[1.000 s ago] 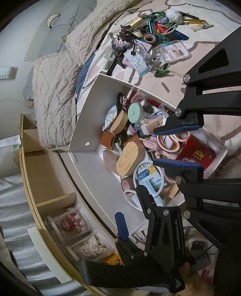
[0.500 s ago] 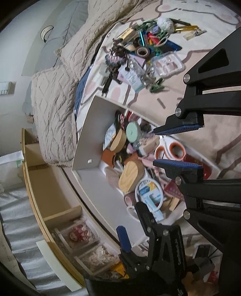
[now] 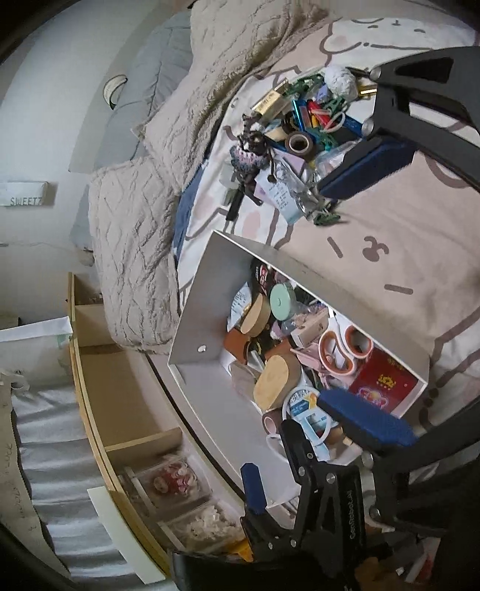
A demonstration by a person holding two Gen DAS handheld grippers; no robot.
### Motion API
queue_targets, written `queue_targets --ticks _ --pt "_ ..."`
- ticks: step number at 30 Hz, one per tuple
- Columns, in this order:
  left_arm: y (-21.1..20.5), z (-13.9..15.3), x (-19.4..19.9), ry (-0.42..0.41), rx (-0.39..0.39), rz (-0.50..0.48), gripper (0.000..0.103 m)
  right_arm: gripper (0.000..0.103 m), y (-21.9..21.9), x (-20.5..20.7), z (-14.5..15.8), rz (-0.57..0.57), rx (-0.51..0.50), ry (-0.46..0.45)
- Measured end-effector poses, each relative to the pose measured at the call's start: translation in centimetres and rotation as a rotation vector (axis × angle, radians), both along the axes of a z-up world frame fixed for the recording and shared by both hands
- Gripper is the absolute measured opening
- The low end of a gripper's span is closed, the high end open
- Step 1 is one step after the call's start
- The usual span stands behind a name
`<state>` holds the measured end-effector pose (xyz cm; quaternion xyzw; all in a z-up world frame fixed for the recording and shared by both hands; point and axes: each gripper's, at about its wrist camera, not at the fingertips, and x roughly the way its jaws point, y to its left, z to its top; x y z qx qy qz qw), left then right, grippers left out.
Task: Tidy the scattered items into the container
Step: 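Withdraw both open tools from above the box, then move both open tools from the box back over the pile on the bed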
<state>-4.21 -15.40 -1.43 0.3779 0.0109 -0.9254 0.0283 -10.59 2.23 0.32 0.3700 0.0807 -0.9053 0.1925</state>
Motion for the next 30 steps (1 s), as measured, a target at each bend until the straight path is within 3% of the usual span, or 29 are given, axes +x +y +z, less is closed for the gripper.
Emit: queue_targets --ticks 2,4,6,24,30 --pt "0.3 0.2 0.1 0.011 -0.001 -0.003 0.089 0.103 0.2 0.2 0.2 -0.003 0.011 0.015" --pt "0.5 0.5 0.1 0.023 0.002 -0.01 0.099 0.103 0.5 0.4 0.4 -0.009 0.01 0.032" --pt "0.9 0.8 0.3 0.052 -0.003 -0.014 0.102 0.103 0.8 0.5 0.5 -0.01 0.009 0.045" --pt "4.6 3.3 0.1 0.156 -0.025 -0.047 0.103 0.103 4.8 0.2 1.0 -0.104 -0.023 0.058" --pt "6.5 3.9 -0.6 0.159 -0.025 -0.061 0.103 0.103 7.3 0.4 2.4 -0.163 -0.037 0.109"
